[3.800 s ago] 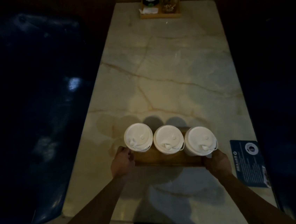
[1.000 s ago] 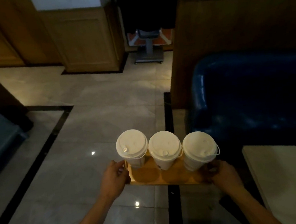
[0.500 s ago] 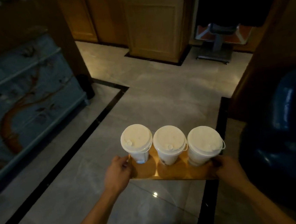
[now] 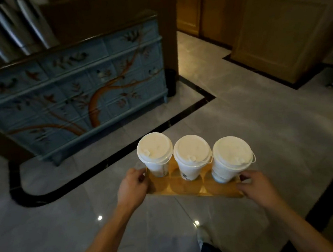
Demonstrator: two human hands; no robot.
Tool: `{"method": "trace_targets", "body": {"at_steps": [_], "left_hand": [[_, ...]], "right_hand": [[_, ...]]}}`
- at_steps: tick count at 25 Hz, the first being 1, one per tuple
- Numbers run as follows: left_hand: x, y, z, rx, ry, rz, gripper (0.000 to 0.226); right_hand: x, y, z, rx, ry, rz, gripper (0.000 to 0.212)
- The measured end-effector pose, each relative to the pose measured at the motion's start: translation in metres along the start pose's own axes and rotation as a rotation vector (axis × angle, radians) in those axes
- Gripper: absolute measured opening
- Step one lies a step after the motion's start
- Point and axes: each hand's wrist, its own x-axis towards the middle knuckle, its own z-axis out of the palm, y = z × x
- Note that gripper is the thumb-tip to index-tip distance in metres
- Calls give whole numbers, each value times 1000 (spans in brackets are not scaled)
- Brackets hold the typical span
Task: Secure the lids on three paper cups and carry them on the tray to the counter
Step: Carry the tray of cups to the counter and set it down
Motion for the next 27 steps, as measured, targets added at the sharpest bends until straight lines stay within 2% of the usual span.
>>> {"method": "trace_targets", "body": {"at_steps": [8, 14, 21, 27], "left_hand": [[56, -3, -13, -45, 156, -195, 27], [90, 3, -22, -76, 238, -277, 26], [142, -13, -49, -64, 290, -299, 26], [203, -52, -78, -73, 312, -311, 35]], "right_hand": [[132, -65, -4, -89, -180, -202, 27], [209, -109, -1, -137, -229, -305, 21], [268, -170, 18, -192, -291, -341, 22], [310, -221, 56, -184, -278, -329, 25]]}}
